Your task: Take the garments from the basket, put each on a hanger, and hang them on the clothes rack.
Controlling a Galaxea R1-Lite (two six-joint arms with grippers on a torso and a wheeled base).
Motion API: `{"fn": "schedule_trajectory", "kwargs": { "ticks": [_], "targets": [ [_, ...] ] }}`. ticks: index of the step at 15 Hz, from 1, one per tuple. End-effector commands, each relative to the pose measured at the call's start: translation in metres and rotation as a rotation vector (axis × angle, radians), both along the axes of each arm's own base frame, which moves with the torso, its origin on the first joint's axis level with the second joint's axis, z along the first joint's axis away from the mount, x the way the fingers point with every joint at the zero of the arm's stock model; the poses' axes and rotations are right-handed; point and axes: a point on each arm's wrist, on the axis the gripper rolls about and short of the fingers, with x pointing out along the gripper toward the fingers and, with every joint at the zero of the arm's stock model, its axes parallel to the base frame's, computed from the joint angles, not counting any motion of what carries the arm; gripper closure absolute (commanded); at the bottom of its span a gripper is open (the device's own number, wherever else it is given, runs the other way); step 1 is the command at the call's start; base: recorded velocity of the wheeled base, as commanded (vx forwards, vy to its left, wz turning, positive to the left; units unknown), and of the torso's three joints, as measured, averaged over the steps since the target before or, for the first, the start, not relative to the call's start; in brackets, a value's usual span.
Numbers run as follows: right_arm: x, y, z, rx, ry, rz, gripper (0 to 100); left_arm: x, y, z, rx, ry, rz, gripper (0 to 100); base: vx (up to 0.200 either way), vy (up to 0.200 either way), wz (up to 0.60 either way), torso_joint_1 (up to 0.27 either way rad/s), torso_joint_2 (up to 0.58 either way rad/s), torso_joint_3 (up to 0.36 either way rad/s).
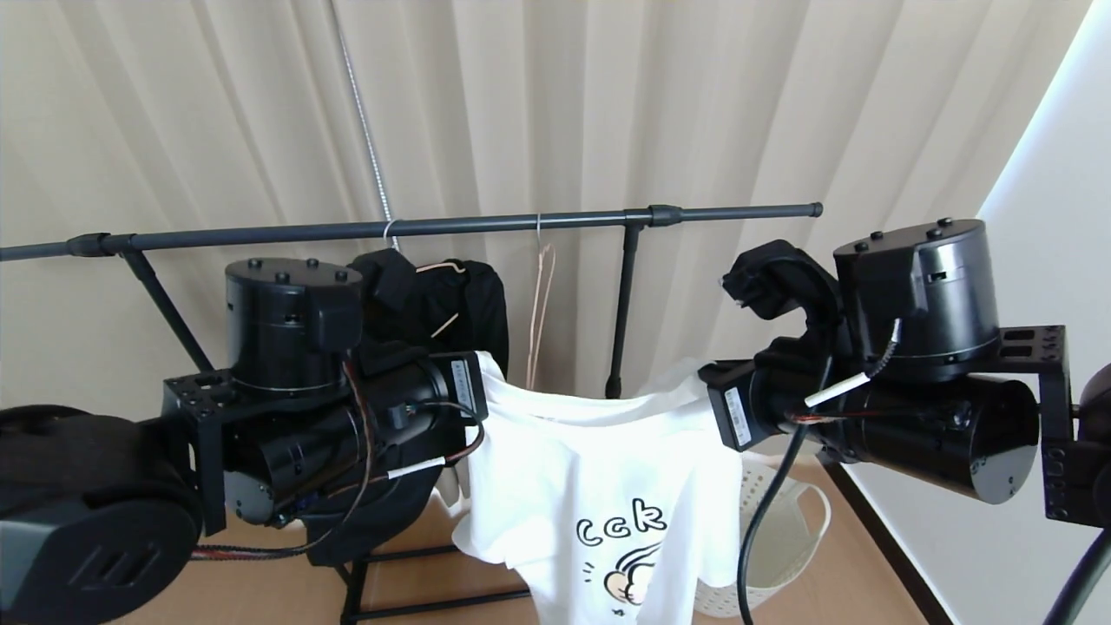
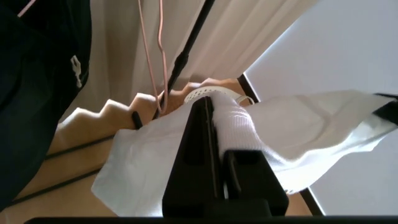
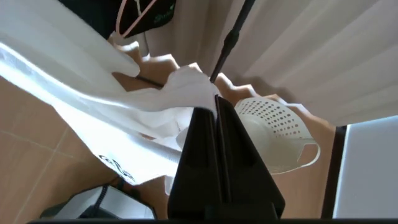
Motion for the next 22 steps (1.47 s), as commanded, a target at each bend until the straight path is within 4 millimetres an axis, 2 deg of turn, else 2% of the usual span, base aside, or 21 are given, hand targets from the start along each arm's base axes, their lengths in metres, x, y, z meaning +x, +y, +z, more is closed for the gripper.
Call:
{"fn": "schedule_trajectory", "kwargs": {
  "ticks": [1, 2, 5, 9, 12, 14, 18, 20, 21, 22],
  "targets": [
    [-0.004, -0.004, 0.019, 0.061, -0.059, -0.004, 100, -0.004, 0.003, 0.038, 0.001, -0.012, 0.007, 100, 0.0, 0.0, 0.0, 0.0, 0.0, 0.0],
    [-0.003, -0.002, 0.027, 0.118, -0.095, -0.01, 100, -0.003, 0.003, 0.045, 0.041, 0.029, 0.028, 100, 0.0, 0.0, 0.0, 0.0, 0.0, 0.0],
    [0.004, 0.004, 0.035, 0.223, -0.17, -0.035, 100, -0.003, -0.003, 0.047, 0.097, 0.08, 0.041, 100, 0.0, 0.0, 0.0, 0.0, 0.0, 0.0],
    [-0.001, -0.001, 0.038, 0.198, -0.176, -0.054, 100, 0.011, -0.014, 0.056, 0.098, 0.054, 0.036, 100, 0.0, 0.0, 0.0, 0.0, 0.0, 0.0],
    [-0.02, -0.006, 0.039, 0.127, -0.136, -0.011, 100, 0.026, -0.024, 0.059, 0.108, 0.033, 0.031, 100, 0.0, 0.0, 0.0, 0.0, 0.0, 0.0],
    [-0.044, 0.0, 0.038, 0.075, -0.086, 0.059, 100, 0.04, -0.033, 0.062, 0.151, -0.008, 0.009, 100, 0.0, 0.0, 0.0, 0.0, 0.0, 0.0],
    [-0.077, 0.021, 0.026, -0.02, -0.02, 0.17, 100, 0.062, -0.049, 0.075, 0.128, -0.057, 0.0, 100, 0.0, 0.0, 0.0, 0.0, 0.0, 0.0],
    [-0.087, 0.047, 0.015, 0.009, 0.031, 0.222, 100, 0.073, -0.06, 0.081, 0.102, -0.085, -0.015, 100, 0.0, 0.0, 0.0, 0.0, 0.0, 0.0],
    [-0.089, 0.053, 0.012, 0.023, 0.046, 0.225, 100, 0.075, -0.061, 0.081, 0.097, -0.086, -0.027, 100, 0.0, 0.0, 0.0, 0.0, 0.0, 0.0],
    [-0.093, 0.069, 0.009, 0.056, 0.073, 0.238, 100, 0.077, -0.065, 0.08, 0.081, -0.084, -0.068, 100, 0.0, 0.0, 0.0, 0.0, 0.0, 0.0]
  ]
}}
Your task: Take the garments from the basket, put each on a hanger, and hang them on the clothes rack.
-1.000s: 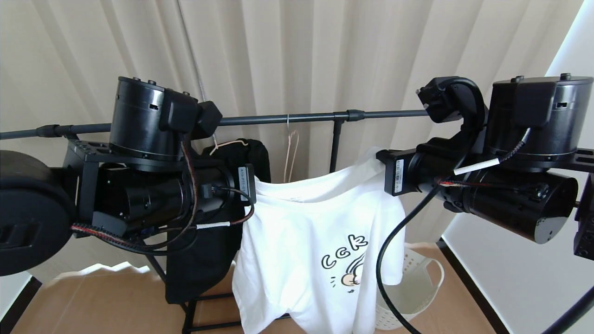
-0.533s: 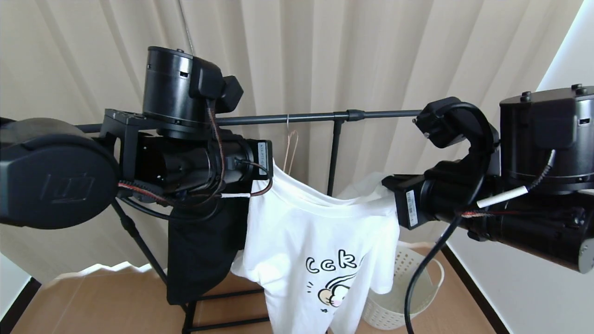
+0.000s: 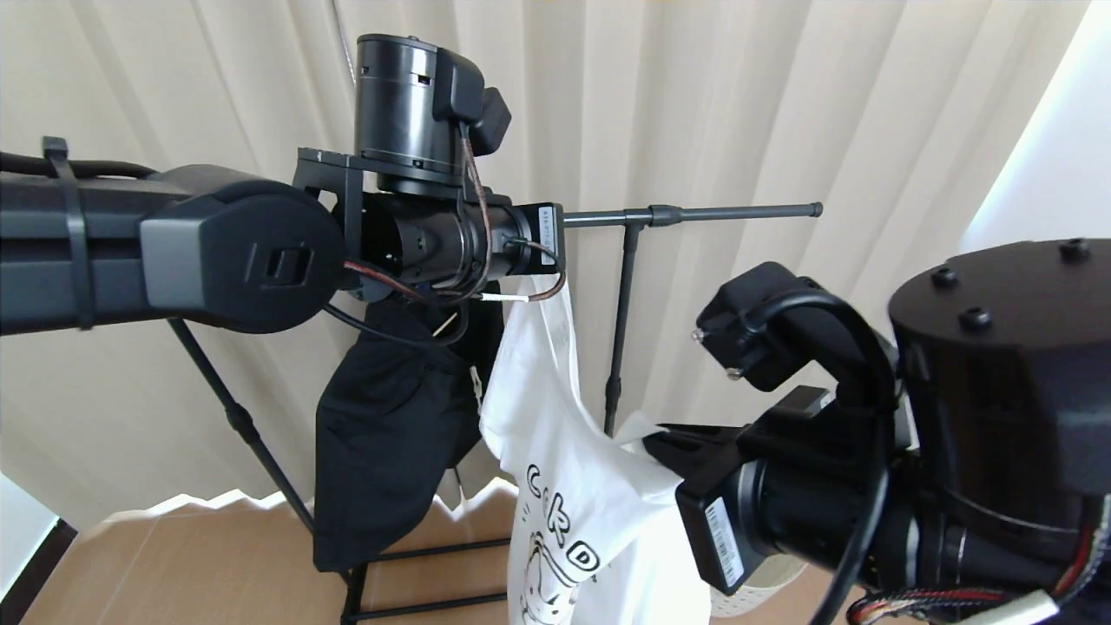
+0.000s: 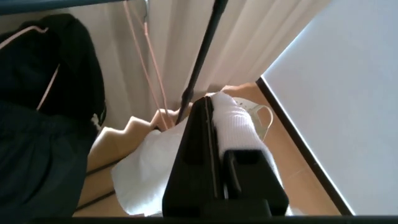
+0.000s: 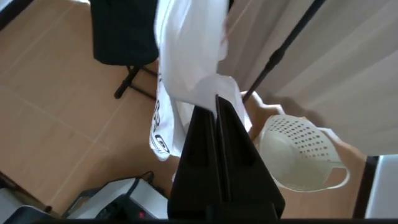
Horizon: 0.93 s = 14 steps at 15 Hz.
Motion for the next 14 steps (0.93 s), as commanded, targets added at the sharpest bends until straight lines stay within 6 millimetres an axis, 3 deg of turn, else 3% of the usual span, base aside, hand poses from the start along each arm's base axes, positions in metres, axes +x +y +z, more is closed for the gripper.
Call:
{"fn": "schedule_trajectory", "kwargs": {
  "ticks": [1, 3, 8, 11, 14],
  "targets": [
    [-0.006, 0.037, -0.014, 0.032, 0.068, 0.029, 100, 0.009, -0.009, -0.008, -0.008, 0.018, -0.05, 100, 0.0, 0.0, 0.0, 0.0, 0.0, 0.0],
    [-0.005, 0.056, -0.013, 0.113, 0.112, -0.005, 100, 0.009, -0.009, -0.004, -0.031, 0.017, -0.101, 100, 0.0, 0.0, 0.0, 0.0, 0.0, 0.0],
    [0.0, 0.058, -0.003, 0.183, 0.114, -0.061, 100, 0.009, -0.009, -0.004, -0.035, 0.026, -0.116, 100, 0.0, 0.0, 0.0, 0.0, 0.0, 0.0],
    [0.01, 0.049, -0.005, 0.155, 0.105, -0.094, 100, 0.007, -0.002, -0.003, -0.021, 0.047, -0.092, 100, 0.0, 0.0, 0.0, 0.0, 0.0, 0.0],
    [0.032, 0.015, -0.005, 0.028, 0.002, -0.198, 100, -0.008, 0.026, 0.017, -0.006, 0.076, -0.004, 100, 0.0, 0.0, 0.0, 0.0, 0.0, 0.0]
  ]
}}
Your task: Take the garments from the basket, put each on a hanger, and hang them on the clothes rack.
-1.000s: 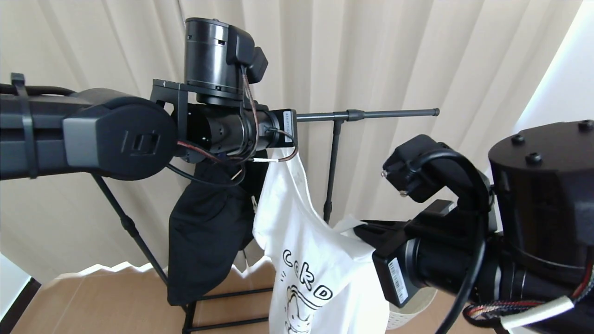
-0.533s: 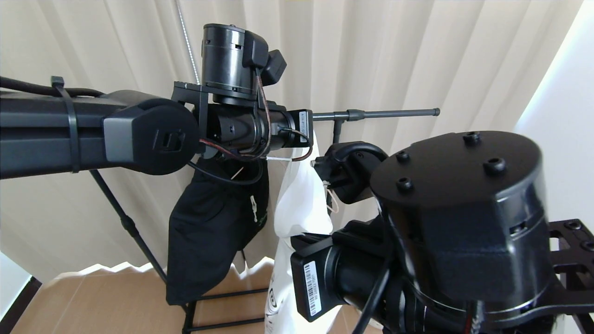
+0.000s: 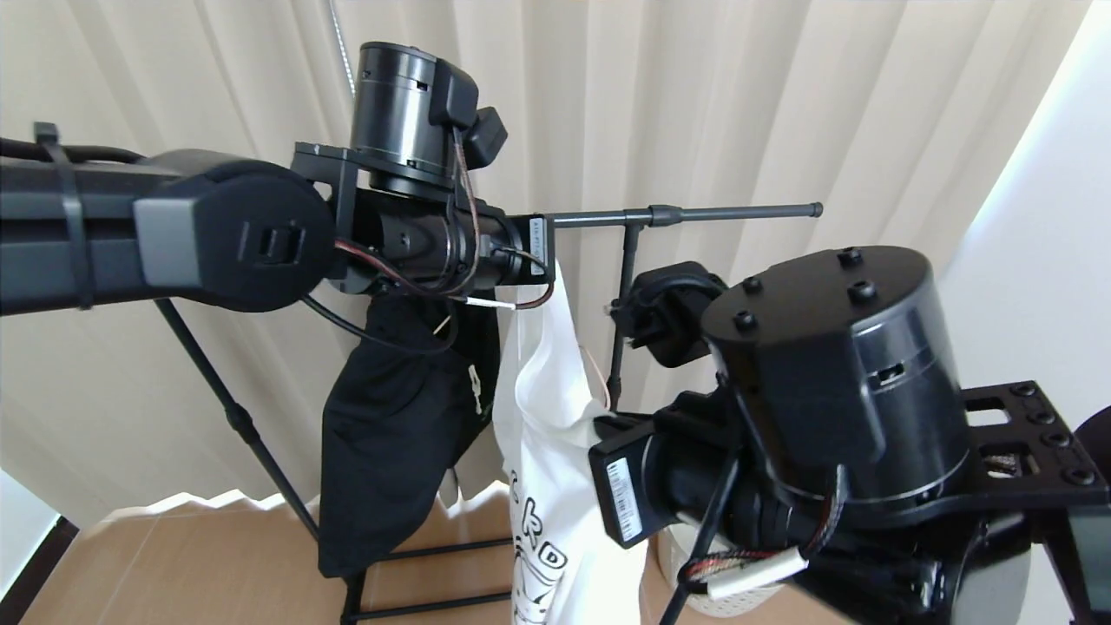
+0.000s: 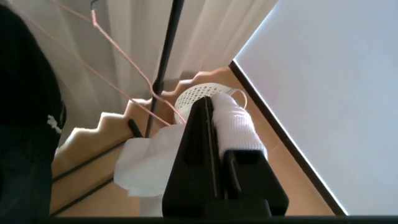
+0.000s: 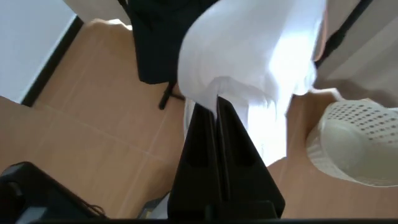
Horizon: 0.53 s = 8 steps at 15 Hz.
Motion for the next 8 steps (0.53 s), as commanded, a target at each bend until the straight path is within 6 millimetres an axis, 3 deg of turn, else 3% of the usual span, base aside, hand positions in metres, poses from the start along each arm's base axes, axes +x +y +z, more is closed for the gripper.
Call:
{"fn": "schedule_trajectory", "kwargs": {
  "ticks": [1, 4, 5, 7, 8],
  "targets": [
    [0.02, -0.029, 0.008, -0.019, -0.034, -0.101, 100, -0.017, 0.023, 0.023, 0.005, -0.01, 0.055, 100, 0.0, 0.0, 0.0, 0.0, 0.0, 0.0],
    [0.052, -0.052, 0.011, -0.03, -0.054, -0.224, 100, -0.032, 0.036, 0.023, 0.074, 0.059, 0.088, 100, 0.0, 0.0, 0.0, 0.0, 0.0, 0.0],
    [0.052, -0.052, 0.011, -0.03, -0.054, -0.224, 100, -0.032, 0.036, 0.023, 0.074, 0.059, 0.088, 100, 0.0, 0.0, 0.0, 0.0, 0.0, 0.0],
    [0.079, -0.066, 0.016, 0.018, -0.092, -0.313, 100, -0.05, 0.043, 0.002, 0.161, 0.134, 0.077, 100, 0.0, 0.0, 0.0, 0.0, 0.0, 0.0],
    [0.087, -0.06, 0.016, 0.037, -0.106, -0.317, 100, -0.057, 0.046, -0.006, 0.197, 0.15, 0.077, 100, 0.0, 0.0, 0.0, 0.0, 0.0, 0.0]
  ]
}}
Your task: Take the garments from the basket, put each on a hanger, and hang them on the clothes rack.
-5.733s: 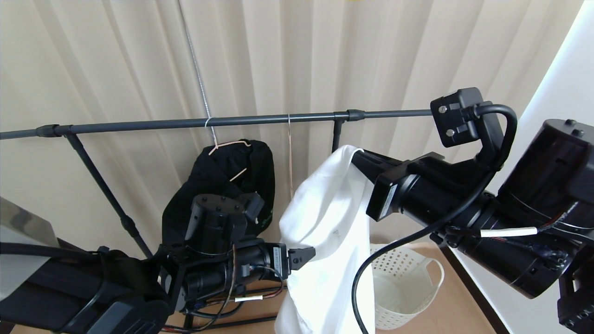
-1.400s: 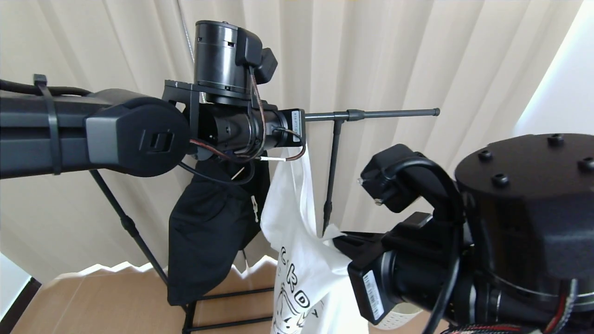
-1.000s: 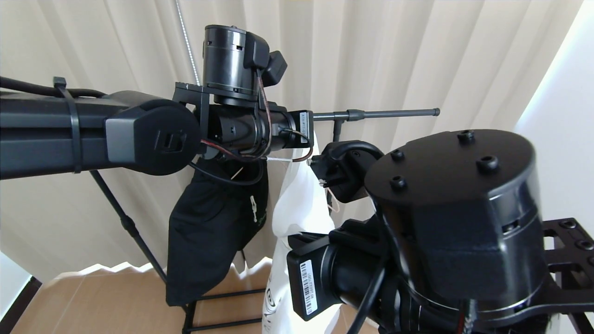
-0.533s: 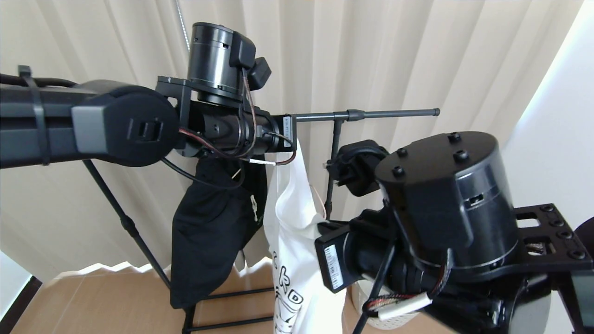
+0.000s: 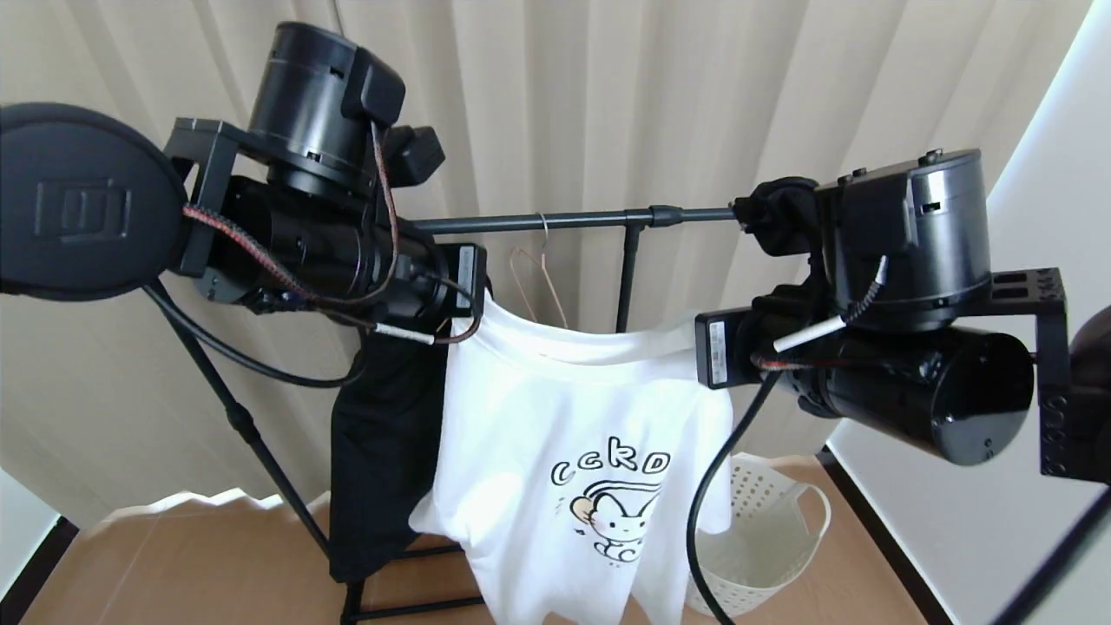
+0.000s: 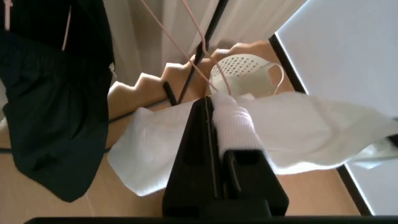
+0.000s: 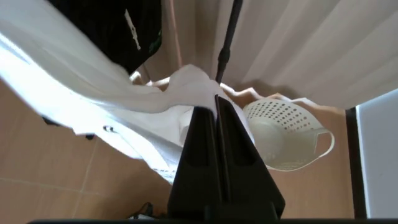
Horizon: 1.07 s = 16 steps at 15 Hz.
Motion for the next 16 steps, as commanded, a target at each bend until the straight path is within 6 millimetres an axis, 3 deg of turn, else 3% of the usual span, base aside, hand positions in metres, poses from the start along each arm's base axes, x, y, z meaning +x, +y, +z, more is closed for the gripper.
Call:
{"fn": "schedule_trajectory", "kwargs": {
  "ticks": [1, 4, 8, 13, 16],
  "targets": [
    [0.023, 0.004, -0.004, 0.024, -0.026, -0.039, 100, -0.027, 0.01, -0.016, 0.067, 0.049, -0.015, 100, 0.0, 0.0, 0.0, 0.0, 0.0, 0.0],
    [0.042, 0.017, -0.011, 0.079, -0.079, -0.054, 100, -0.055, 0.005, -0.031, 0.09, 0.095, -0.084, 100, 0.0, 0.0, 0.0, 0.0, 0.0, 0.0],
    [0.055, 0.047, -0.022, 0.186, -0.162, -0.023, 100, -0.089, -0.035, -0.048, 0.047, 0.185, -0.196, 100, 0.0, 0.0, 0.0, 0.0, 0.0, 0.0],
    [0.049, 0.066, -0.023, 0.244, -0.17, 0.018, 100, -0.091, -0.091, -0.073, -0.07, 0.202, -0.237, 100, 0.0, 0.0, 0.0, 0.0, 0.0, 0.0],
    [0.048, 0.058, -0.013, 0.252, -0.186, 0.007, 100, -0.084, -0.093, -0.067, -0.095, 0.177, -0.226, 100, 0.0, 0.0, 0.0, 0.0, 0.0, 0.0]
  ]
}}
